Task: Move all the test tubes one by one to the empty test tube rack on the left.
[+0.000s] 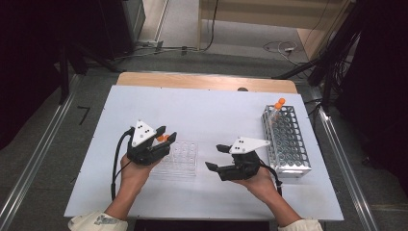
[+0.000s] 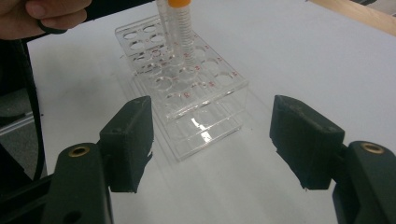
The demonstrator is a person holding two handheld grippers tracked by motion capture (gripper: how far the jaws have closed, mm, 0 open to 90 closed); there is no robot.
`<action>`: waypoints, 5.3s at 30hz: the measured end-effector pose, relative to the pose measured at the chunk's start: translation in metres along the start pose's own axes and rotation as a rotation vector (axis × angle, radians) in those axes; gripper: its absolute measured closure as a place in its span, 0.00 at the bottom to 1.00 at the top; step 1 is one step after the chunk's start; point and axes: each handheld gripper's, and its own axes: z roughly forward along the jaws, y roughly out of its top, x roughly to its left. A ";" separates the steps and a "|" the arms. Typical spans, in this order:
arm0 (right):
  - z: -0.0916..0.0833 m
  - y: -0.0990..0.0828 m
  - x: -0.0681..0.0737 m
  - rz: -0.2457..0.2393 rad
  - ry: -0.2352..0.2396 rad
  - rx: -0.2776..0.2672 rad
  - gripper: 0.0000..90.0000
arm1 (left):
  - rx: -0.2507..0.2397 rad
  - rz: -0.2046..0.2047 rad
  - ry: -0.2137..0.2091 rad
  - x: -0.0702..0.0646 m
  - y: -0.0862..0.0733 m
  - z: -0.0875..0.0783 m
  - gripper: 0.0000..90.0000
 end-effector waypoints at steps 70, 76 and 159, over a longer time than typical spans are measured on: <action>-0.053 -0.023 -0.188 0.420 -0.651 0.026 0.60 | -0.012 -0.037 -0.017 -0.010 0.003 0.003 0.23; -0.047 -0.020 -0.191 0.408 -0.646 0.055 0.70 | -0.007 -0.032 -0.019 -0.012 0.002 0.004 0.23; -0.029 0.004 -0.041 0.090 -0.208 0.014 0.79 | -0.011 -0.005 -0.155 -0.042 0.004 -0.002 0.24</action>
